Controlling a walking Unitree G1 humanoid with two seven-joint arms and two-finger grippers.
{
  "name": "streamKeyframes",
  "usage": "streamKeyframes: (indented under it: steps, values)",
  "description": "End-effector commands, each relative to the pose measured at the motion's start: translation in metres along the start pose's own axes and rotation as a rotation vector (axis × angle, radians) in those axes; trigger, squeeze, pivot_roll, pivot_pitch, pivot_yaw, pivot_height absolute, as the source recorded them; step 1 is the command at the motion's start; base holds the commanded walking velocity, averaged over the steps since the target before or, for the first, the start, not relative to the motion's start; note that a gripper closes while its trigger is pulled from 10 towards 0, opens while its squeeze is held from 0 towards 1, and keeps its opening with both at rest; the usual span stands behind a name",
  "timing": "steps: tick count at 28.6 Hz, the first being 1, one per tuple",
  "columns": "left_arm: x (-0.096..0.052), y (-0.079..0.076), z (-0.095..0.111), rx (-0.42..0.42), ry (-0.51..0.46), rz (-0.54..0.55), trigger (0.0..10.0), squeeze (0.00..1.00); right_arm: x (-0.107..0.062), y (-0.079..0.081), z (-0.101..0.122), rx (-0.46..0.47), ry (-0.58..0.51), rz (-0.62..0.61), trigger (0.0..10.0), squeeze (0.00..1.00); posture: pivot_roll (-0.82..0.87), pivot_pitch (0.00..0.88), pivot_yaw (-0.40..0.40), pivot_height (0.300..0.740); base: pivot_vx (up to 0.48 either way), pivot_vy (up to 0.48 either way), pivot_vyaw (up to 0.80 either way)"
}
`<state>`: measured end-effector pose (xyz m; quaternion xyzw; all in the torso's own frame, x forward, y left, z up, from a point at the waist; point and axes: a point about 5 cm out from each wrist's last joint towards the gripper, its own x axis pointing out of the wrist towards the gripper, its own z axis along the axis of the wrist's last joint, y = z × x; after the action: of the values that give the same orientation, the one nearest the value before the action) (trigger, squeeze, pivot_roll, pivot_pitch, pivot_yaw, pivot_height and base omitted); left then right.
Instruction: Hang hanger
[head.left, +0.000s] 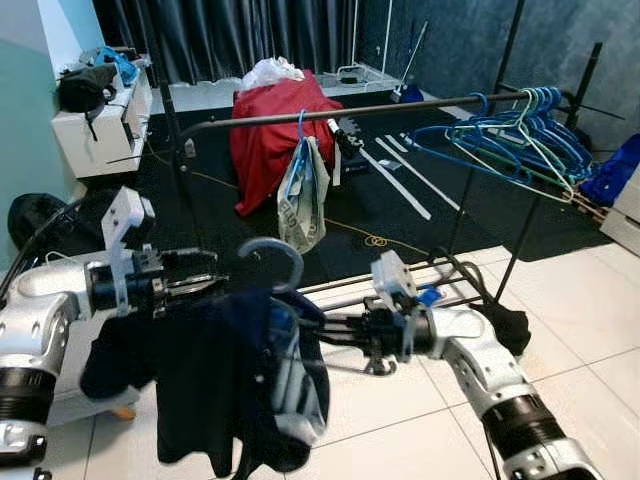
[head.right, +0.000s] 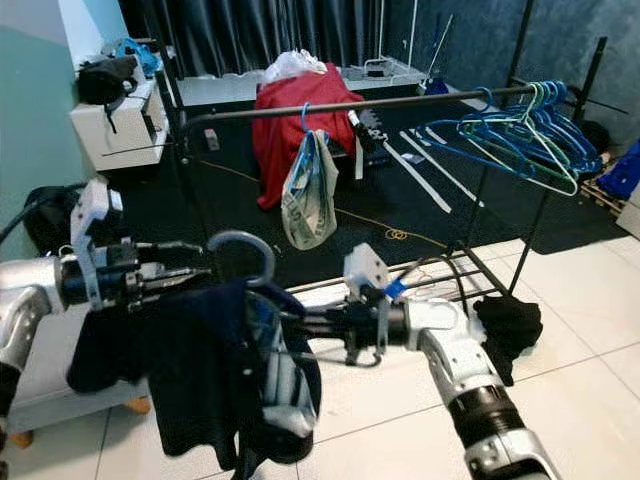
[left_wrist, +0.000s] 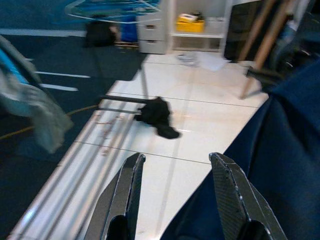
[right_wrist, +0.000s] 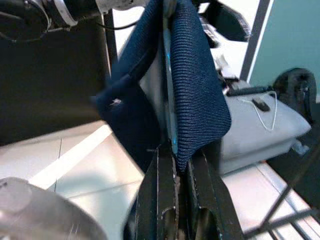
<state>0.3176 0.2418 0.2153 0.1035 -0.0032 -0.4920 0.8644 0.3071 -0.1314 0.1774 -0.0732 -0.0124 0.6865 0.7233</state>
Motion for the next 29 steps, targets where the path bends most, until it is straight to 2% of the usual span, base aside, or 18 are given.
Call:
streamKeyframes:
  steps: [1,2,5,6,7,9,10,12,16,18,19,20,22,24,26,27,28,29]
  values:
    - [-0.008,-0.001,-0.002,-0.013,0.000,-0.007,10.0,0.00,-0.004,0.002,0.011,-0.024,-0.048,0.022,0.0,0.00,-0.09,0.079,0.000,0.740,0.000,0.000,0.00]
    - [-0.012,-0.002,0.001,-0.005,0.006,-0.025,10.0,0.00,-0.014,0.004,0.010,-0.016,-0.006,0.034,0.0,0.00,-0.09,0.080,-0.005,0.740,0.000,0.000,0.00]
    - [-0.012,-0.002,0.001,-0.005,0.006,-0.025,10.0,0.00,-0.014,0.004,0.010,-0.016,-0.006,0.034,0.0,0.00,-0.09,0.080,-0.005,0.740,0.000,0.000,0.00]
    - [-0.014,-0.003,0.003,0.025,0.019,-0.034,10.0,0.00,-0.022,0.004,0.007,-0.009,0.038,0.034,0.0,0.00,-0.09,0.083,-0.008,0.740,0.000,0.000,0.00]
    - [-0.014,-0.003,0.003,0.025,0.019,-0.034,10.0,0.00,-0.022,0.004,0.007,-0.009,0.038,0.034,0.0,0.00,-0.09,0.083,-0.008,0.740,0.000,0.000,0.00]
    - [-0.020,0.002,0.010,0.072,0.008,0.030,10.0,0.00,-0.035,0.003,-0.001,0.006,0.117,0.007,0.0,0.00,-0.09,0.087,-0.004,0.740,0.000,0.000,0.00]
    - [-0.020,0.002,0.010,0.072,0.008,0.030,10.0,0.00,-0.035,0.003,-0.001,0.006,0.117,0.007,0.0,0.00,-0.09,0.087,-0.004,0.740,0.000,0.000,0.00]
    - [-0.026,0.007,0.015,0.103,-0.006,0.083,10.0,0.00,-0.044,0.002,-0.006,0.006,0.184,-0.024,0.0,0.00,-0.09,0.089,-0.003,0.740,0.000,0.000,0.00]
    - [-0.028,0.008,0.015,0.110,-0.008,0.090,10.0,0.00,-0.045,0.003,-0.006,0.009,0.197,-0.030,0.0,0.00,-0.09,0.089,-0.003,0.740,0.000,0.000,0.00]
    - [-0.029,-0.002,0.017,0.055,0.029,-0.020,10.0,0.00,-0.050,0.002,-0.002,0.016,0.189,-0.050,0.0,0.00,-0.10,0.090,0.002,0.740,0.000,0.000,0.00]
    - [-0.029,-0.002,0.017,0.055,0.029,-0.020,10.0,0.00,-0.050,0.002,-0.002,0.016,0.189,-0.050,0.0,0.00,-0.10,0.090,0.002,0.740,0.000,0.000,0.00]
    - [-0.028,-0.009,0.017,0.007,0.033,-0.080,10.0,0.00,-0.050,0.003,0.003,0.022,0.167,-0.045,0.0,0.00,-0.10,0.090,0.007,0.740,0.000,0.000,0.00]
    - [-0.028,-0.009,0.017,0.007,0.033,-0.080,10.0,0.00,-0.050,0.003,0.003,0.022,0.167,-0.045,0.0,0.00,-0.10,0.090,0.007,0.740,0.000,0.000,0.00]
    - [-0.018,-0.032,0.010,-0.046,0.078,-0.206,10.0,0.00,-0.048,0.006,0.011,0.044,0.123,-0.010,0.0,0.00,-0.10,0.088,0.005,0.740,0.000,0.000,0.00]
    - [-0.018,-0.032,0.010,-0.046,0.078,-0.206,10.0,0.00,-0.048,0.006,0.011,0.044,0.123,-0.010,0.0,0.00,-0.10,0.088,0.005,0.740,0.000,0.000,0.00]
    - [-0.011,-0.042,0.005,-0.067,0.081,-0.250,10.0,0.00,-0.048,0.009,0.014,0.053,0.111,0.018,0.0,0.00,-0.10,0.086,0.005,0.740,0.000,0.000,0.00]
    - [-0.011,-0.042,0.005,-0.067,0.081,-0.250,10.0,0.00,-0.048,0.009,0.014,0.053,0.111,0.018,0.0,0.00,-0.10,0.086,0.005,0.740,0.000,0.000,0.00]
    - [-0.001,-0.053,0.002,-0.074,0.059,-0.276,10.0,0.00,-0.048,0.010,0.015,0.059,0.110,0.038,0.0,0.00,-0.11,0.082,0.002,0.740,0.000,0.000,0.00]
